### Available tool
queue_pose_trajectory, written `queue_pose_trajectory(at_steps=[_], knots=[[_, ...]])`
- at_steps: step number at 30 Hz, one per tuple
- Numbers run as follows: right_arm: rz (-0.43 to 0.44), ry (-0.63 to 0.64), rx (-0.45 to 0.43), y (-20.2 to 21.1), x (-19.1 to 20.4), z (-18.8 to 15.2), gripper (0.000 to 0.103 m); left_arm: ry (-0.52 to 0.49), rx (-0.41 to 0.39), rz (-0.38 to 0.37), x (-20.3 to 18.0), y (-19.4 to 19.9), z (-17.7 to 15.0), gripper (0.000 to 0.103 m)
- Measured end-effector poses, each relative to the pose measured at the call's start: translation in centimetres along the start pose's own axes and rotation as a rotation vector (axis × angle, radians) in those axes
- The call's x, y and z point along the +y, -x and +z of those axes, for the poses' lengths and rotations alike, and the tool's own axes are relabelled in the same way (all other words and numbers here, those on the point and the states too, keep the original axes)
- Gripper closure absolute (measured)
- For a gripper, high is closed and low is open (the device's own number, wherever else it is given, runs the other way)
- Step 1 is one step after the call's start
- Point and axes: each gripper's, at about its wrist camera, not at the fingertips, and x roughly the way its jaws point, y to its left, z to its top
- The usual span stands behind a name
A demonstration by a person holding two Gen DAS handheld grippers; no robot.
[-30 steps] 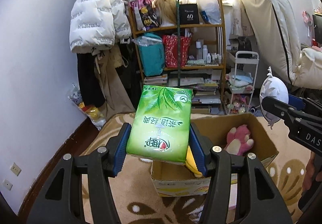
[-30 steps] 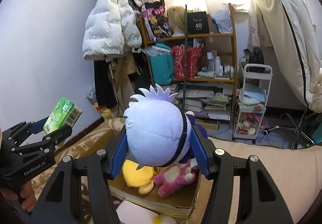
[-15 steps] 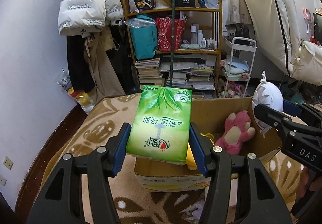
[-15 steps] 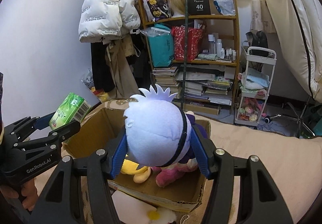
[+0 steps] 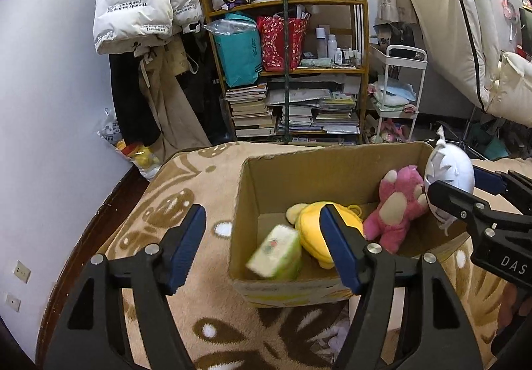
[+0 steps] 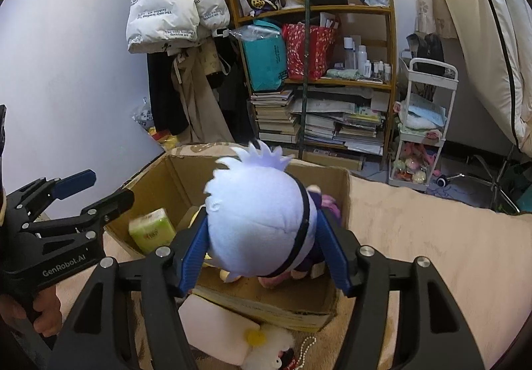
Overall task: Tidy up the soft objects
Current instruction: 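Carry the tissue pack and doll over the box and release them inside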
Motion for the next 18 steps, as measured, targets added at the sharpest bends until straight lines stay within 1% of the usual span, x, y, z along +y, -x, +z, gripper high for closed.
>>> queue_pose_trajectory(at_steps=[1, 3, 4, 5, 10, 13, 15, 18], knots=[[-0.001, -0.003, 0.001, 0.1, -0.1, 0.0, 0.035, 0.004, 0.004, 0.002, 0.1, 0.1, 0.0, 0.031], [-0.006, -0.013, -0.001, 0.4, -0.2, -0.1, 0.029, 0.009, 0.009, 0.012, 0.3, 0.3, -0.2, 0.024], [-0.007, -0.019, -0.002, 0.6, -0.2, 0.0, 0.023, 0.008, 0.008, 0.02, 0.3, 0.5, -0.2, 0.02], [-0.005, -0.025, -0.002, 0.7, -0.3, 0.0, 0.022, 0.001, 0.004, 0.032, 0.3, 0.7, -0.3, 0.02], [-0.024, -0.035, -0.003, 2.1, -0.4, -0.3, 0.021, -0.026, 0.006, 0.035, 0.4, 1.9, -0.6, 0.019], [-0.031, -0.039, -0.015, 3.3, -0.4, -0.4, 0.013, -0.026, 0.001, 0.032, 0.3, 3.0, -0.9, 0.012], [-0.028, -0.039, -0.021, 4.1, -0.4, -0.5, 0.013, -0.028, -0.013, 0.023, 0.1, 4.2, -1.2, 0.012], [-0.034, -0.033, -0.024, 5.6, -0.3, -0.7, 0.012, -0.036, -0.031, 0.041, -0.4, 5.9, -1.4, 0.011]])
